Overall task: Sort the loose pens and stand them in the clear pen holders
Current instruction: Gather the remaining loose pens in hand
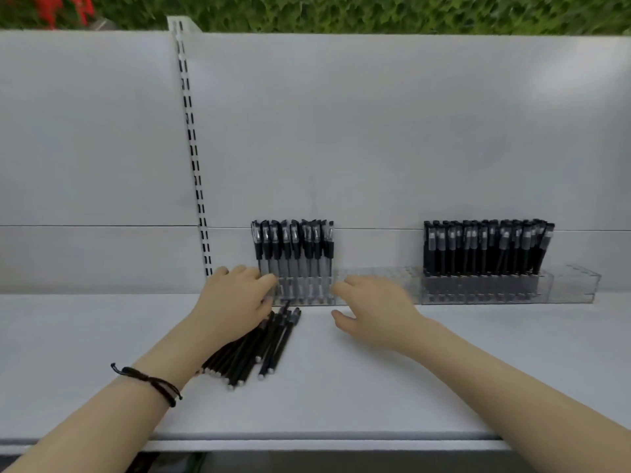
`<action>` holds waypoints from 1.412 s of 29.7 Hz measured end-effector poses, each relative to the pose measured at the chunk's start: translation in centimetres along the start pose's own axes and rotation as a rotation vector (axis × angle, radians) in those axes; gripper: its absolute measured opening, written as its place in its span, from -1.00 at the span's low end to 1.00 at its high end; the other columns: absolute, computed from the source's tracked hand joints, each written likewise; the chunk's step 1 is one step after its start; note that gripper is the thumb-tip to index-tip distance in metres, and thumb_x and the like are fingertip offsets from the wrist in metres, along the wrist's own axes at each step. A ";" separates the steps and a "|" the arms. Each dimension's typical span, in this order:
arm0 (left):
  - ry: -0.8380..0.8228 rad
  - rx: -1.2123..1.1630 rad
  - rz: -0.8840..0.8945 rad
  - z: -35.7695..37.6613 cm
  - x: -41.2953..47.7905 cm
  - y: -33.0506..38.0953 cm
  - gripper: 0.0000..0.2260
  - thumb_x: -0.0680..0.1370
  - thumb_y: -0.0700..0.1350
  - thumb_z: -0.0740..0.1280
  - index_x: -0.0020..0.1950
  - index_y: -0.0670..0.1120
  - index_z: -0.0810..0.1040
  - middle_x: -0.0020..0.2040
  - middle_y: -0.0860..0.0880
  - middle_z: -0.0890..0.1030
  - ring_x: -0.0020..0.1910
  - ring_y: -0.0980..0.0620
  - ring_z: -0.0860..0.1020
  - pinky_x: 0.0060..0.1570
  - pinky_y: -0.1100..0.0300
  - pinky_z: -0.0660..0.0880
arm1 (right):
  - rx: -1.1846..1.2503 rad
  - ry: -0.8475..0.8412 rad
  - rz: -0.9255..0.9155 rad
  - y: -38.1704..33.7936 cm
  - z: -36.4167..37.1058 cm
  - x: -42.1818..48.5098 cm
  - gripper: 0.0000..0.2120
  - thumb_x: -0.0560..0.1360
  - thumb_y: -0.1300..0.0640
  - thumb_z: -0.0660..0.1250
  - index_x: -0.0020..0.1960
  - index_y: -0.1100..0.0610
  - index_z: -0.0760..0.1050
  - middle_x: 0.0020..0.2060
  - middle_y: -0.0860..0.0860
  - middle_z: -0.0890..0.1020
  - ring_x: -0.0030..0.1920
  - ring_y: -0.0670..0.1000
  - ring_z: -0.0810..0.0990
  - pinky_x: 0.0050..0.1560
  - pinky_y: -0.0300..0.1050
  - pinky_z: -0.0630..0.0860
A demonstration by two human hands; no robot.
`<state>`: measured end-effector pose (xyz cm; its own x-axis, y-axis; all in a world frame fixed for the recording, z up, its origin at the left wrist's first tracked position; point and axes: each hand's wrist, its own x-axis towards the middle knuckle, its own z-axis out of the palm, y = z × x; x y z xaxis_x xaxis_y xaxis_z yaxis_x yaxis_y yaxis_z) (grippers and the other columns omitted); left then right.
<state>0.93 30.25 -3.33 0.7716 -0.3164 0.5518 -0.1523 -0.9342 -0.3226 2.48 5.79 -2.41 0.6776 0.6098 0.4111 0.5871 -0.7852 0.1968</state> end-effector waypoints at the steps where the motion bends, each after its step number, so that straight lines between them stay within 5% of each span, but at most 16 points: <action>1: 0.002 -0.006 -0.006 0.4 0.1 -0.6 -0.87 0.53 0.00 0.25 -0.03 -0.01 0.54 -0.20 0.02 0.56 -0.21 -0.05 0.54 -0.21 0.10 0.38 | 0.014 -0.002 0.013 -0.8 0.2 0.9 -0.69 0.59 -0.08 0.13 0.16 0.13 0.40 0.01 0.03 0.52 0.02 0.09 0.51 -0.20 -0.10 0.32; 5: 0.072 -0.065 -0.017 1.5 0.9 -1.2 -0.94 0.48 -0.08 0.35 -0.13 -0.05 0.56 -0.29 0.01 0.54 -0.33 -0.05 0.52 -0.31 0.14 0.36 | 0.118 -0.055 0.093 -3.3 0.7 3.7 -0.70 0.58 -0.10 0.16 0.09 0.11 0.44 -0.01 0.03 0.56 0.01 0.08 0.54 -0.19 -0.09 0.37; 9: 0.178 -0.127 -0.008 1.6 0.7 -0.9 -0.95 0.44 -0.09 0.37 -0.19 -0.03 0.53 -0.36 0.05 0.51 -0.37 -0.01 0.49 -0.36 0.16 0.35 | 0.186 -0.214 0.261 -4.5 1.4 5.4 -0.60 0.53 -0.23 0.21 -0.27 0.08 0.36 -0.27 -0.01 0.50 -0.20 0.05 0.49 -0.31 -0.12 0.36; 13: 0.184 -0.123 0.047 1.8 0.2 -0.7 -0.94 0.42 -0.08 0.36 -0.22 -0.03 0.53 -0.37 0.05 0.51 -0.38 -0.01 0.49 -0.38 0.17 0.29 | 0.327 -0.379 0.403 -4.8 2.1 5.8 -0.52 0.41 -0.35 0.29 -0.25 0.09 0.42 -0.31 -0.04 0.49 -0.21 0.03 0.49 -0.19 -0.08 0.44; 17: 0.186 -0.117 0.084 2.1 0.3 0.0 -0.81 0.45 -0.02 0.13 -0.27 -0.02 0.49 -0.40 0.05 0.49 -0.39 -0.01 0.49 -0.41 0.15 0.30 | 0.415 -0.500 0.441 -4.4 1.1 6.5 -0.64 0.37 -0.13 0.42 -0.07 0.17 0.54 -0.17 0.04 0.65 -0.23 0.03 0.53 -0.19 -0.13 0.49; 20: 0.174 -0.159 0.077 2.3 0.3 0.1 -0.76 0.48 0.01 0.08 -0.24 -0.02 0.49 -0.37 0.06 0.49 -0.34 -0.02 0.50 -0.37 0.15 0.30 | 0.596 -0.492 0.492 -4.3 1.2 6.5 -0.81 0.36 0.09 0.43 -0.14 0.16 0.47 -0.36 0.04 0.45 -0.42 0.01 0.35 -0.44 -0.20 0.26; 23: 0.101 -0.246 0.015 1.8 0.0 0.1 -0.70 0.53 0.06 0.03 -0.14 0.00 0.52 -0.27 0.07 0.53 -0.22 0.01 0.52 -0.28 0.14 0.38 | 0.848 -0.396 0.565 -4.4 1.3 6.0 -0.84 0.38 0.12 0.40 -0.23 0.13 0.43 -0.41 0.02 0.39 -0.46 -0.03 0.31 -0.49 -0.26 0.16; 26: -0.010 -0.553 -0.153 0.7 -0.2 0.5 -0.76 0.63 0.08 0.11 -0.02 0.03 0.52 -0.15 0.09 0.57 -0.13 0.10 0.52 -0.17 0.18 0.45 | 1.201 -0.248 0.610 -3.9 0.5 5.7 -0.77 0.43 0.14 0.39 -0.34 0.08 0.40 -0.49 -0.04 0.42 -0.49 -0.08 0.33 -0.52 -0.28 0.11; 30: -0.062 -1.395 -0.432 -0.4 -0.3 0.5 -0.74 0.66 -0.04 0.14 0.00 -0.10 0.59 -0.17 -0.06 0.68 -0.21 0.10 0.62 -0.24 0.32 0.50 | 1.454 -0.049 0.561 -4.3 -0.8 6.8 -0.86 0.47 0.20 0.36 -0.25 0.14 0.49 -0.41 0.07 0.50 -0.50 -0.06 0.35 -0.46 -0.19 0.14; 33: -0.117 -1.638 -0.492 -0.4 -0.3 0.2 -0.79 0.65 -0.07 0.18 0.04 -0.14 0.56 -0.23 -0.12 0.66 -0.28 0.01 0.62 -0.26 0.23 0.55 | 1.400 0.018 0.526 -5.3 -1.2 7.9 -0.93 0.48 0.17 0.40 -0.12 0.17 0.54 -0.26 0.16 0.64 -0.50 -0.07 0.41 -0.54 -0.21 0.22; 37: -0.081 -1.900 -0.554 0.3 -0.1 -0.4 -0.89 0.62 -0.21 0.23 0.04 -0.19 0.54 -0.37 0.00 0.47 -0.45 0.13 0.39 -0.45 0.31 0.39 | 1.430 0.057 0.548 -5.5 -0.6 7.7 -0.85 0.52 0.11 0.39 -0.04 0.20 0.54 -0.21 0.09 0.68 -0.51 -0.10 0.45 -0.58 -0.26 0.27; 42: -0.062 -2.129 -0.677 0.7 0.3 -1.0 -0.85 0.63 -0.16 0.21 0.06 -0.22 0.50 -0.41 0.01 0.39 -0.47 0.13 0.30 -0.55 0.31 0.28 | 0.916 -0.178 0.555 -5.5 2.0 6.6 -0.68 0.42 -0.11 0.45 -0.23 0.14 0.52 -0.37 0.00 0.62 -0.46 -0.11 0.45 -0.45 -0.26 0.37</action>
<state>1.72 31.19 -3.36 0.9876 -0.0056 0.1571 -0.1443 0.3645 0.9199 4.65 14.39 -2.59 0.9617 0.2594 0.0886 0.2366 -0.6222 -0.7463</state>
